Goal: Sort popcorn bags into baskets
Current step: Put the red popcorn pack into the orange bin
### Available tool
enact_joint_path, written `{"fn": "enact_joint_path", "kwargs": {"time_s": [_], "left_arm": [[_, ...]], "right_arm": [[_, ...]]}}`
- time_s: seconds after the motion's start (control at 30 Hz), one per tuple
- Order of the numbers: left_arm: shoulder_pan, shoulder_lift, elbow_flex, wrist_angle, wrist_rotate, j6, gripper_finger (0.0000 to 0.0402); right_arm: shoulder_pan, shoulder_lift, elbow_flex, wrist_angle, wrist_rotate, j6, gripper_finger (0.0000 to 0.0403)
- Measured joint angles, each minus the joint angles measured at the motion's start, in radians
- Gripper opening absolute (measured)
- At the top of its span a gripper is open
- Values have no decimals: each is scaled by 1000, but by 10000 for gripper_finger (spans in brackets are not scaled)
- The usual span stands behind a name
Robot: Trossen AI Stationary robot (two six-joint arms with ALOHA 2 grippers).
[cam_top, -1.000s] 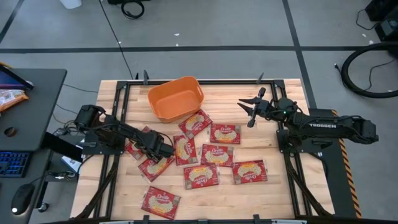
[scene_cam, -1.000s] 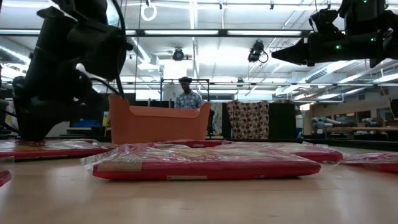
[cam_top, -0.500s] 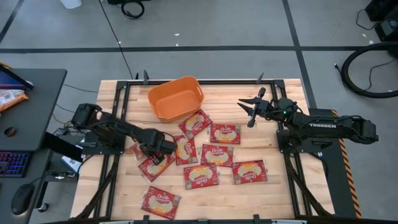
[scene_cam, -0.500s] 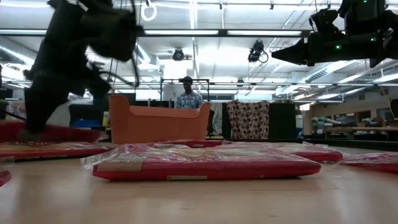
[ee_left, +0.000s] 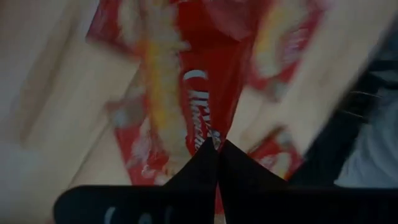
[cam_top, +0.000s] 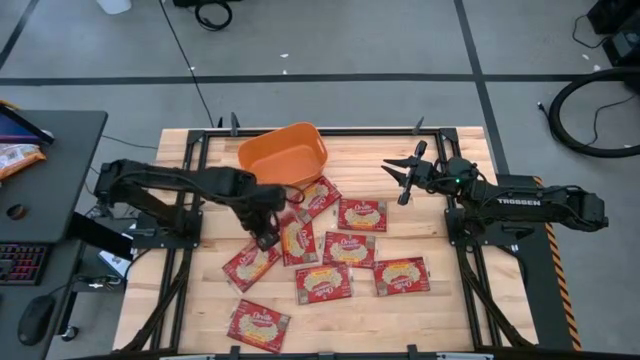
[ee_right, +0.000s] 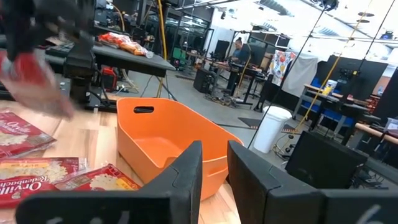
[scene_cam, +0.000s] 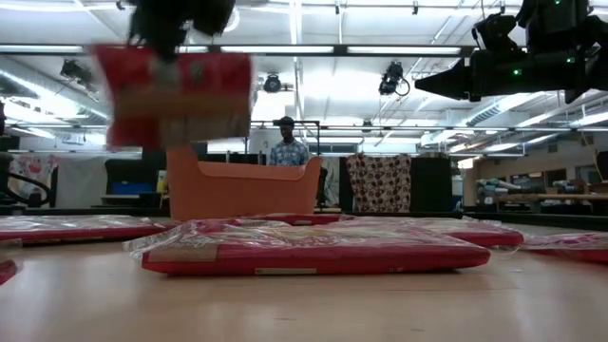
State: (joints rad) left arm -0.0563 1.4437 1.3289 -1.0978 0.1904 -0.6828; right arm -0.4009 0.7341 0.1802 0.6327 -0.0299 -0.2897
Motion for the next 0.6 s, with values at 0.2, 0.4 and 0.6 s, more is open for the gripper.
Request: {"fn": "enact_joint_path", "kwargs": {"time_s": [0.2,0.4,0.6], "left_arm": [[60,0,107,51,-346,145,9],[135,16,99,116,-669,359,9],[215,81,27,206,-788,535,9]], "right_arm": [[-1,2,0,3,-11,2,81],[-1,6,0,2,-16,2,81],[-3,6,0,2,-16,-1,81]]}}
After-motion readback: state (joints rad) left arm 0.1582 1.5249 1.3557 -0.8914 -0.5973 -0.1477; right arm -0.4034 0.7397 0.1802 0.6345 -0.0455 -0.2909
